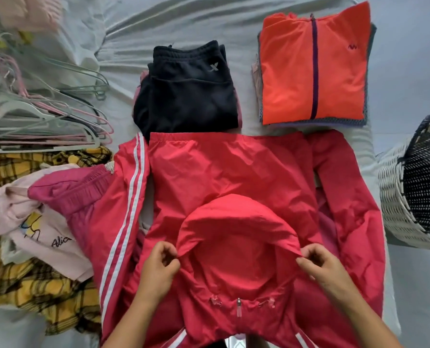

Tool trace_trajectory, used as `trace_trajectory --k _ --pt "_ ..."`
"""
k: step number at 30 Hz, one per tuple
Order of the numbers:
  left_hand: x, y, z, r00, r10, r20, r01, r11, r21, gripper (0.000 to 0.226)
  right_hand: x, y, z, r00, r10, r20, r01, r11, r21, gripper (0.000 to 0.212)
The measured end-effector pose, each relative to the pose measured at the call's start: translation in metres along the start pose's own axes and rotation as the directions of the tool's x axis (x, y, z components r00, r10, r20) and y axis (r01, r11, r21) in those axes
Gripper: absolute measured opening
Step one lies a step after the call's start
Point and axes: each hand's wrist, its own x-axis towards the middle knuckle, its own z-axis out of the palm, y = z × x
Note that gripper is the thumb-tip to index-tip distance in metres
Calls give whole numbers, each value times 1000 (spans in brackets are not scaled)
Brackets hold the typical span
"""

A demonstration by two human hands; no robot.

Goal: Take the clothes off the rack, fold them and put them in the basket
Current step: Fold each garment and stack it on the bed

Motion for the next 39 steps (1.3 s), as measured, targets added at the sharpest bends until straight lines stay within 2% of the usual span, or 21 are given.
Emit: trace_trajectory --k 2,4,5,6,7,8,12,15,17,18,19,20,22,23,24,26,28,30,32,36,39 --pt "-6 1 2 999 -39 -38 34 992 -124 24 -4 -1 -3 994 -54 -99 52 998 -26 27" --pt "-12 4 10 999 -43 -11 42 996 -79 34 -5 -4 5 976 -146 -161 110 971 -212 25" --pt "-14 4 14 1000 -20 13 20 999 43 35 -4 -3 9 968 -191 -162 126 930 -345 26" --pt "-14 3 17 999 37 35 -45 971 236 35 -4 -2 13 958 -244 -149 150 873 -464 25" --pt "-13 3 18 993 106 56 -120 906 406 36 -3 -1 14 949 -283 -139 167 825 -540 24" --pt "-10 1 15 984 170 61 -179 864 471 37 -3 -1 12 938 -319 -135 189 798 -573 23" --pt "-6 -5 -10 917 399 -12 -359 838 412 35 -11 13 -9 887 -460 -48 355 744 -567 32" --pt "-14 -22 -22 874 483 51 -432 726 536 36 -19 29 -19 859 -507 74 443 663 -604 29" --pt "-17 -35 -24 874 451 180 -455 632 627 38 -21 43 -19 844 -517 144 477 598 -644 22" --pt "-16 -41 -23 875 403 267 -470 577 667 47 -20 51 -18 842 -511 174 486 577 -657 20" --pt "-14 -43 -22 888 297 351 -459 516 723 53 -20 56 -17 846 -492 206 486 552 -678 17" --pt "-13 -42 -22 903 178 390 -427 465 776 52 -19 60 -16 851 -466 242 486 526 -698 16" --pt "-9 -30 -21 926 67 372 -368 387 846 43 -16 59 -14 862 -435 259 469 495 -731 35" --pt "-8 -20 -17 921 146 360 -388 387 837 38 -13 53 -11 863 -451 227 456 504 -734 38" --pt "-6 -12 -11 895 302 329 -434 407 804 30 -8 45 -6 848 -494 192 462 512 -724 37" --pt "0 8 11 794 556 247 -543 464 700 20 6 26 12 780 -605 159 528 500 -687 34" --pt "11 15 34 729 614 302 -634 438 638 34 25 12 36 685 -693 226 633 413 -655 34" --pt "22 6 48 700 553 452 -675 306 671 55 44 13 52 632 -685 363 691 284 -665 38" --pt "29 -13 52 715 426 554 -673 207 710 79 57 26 55 666 -591 455 670 205 -714 49" --pt "36 -53 51 706 328 628 -697 166 698 101 62 61 58 726 -442 528 620 88 -779 59" --pt "37 -54 50 708 302 638 -697 154 701 111 59 62 63 732 -428 531 614 77 -785 60"
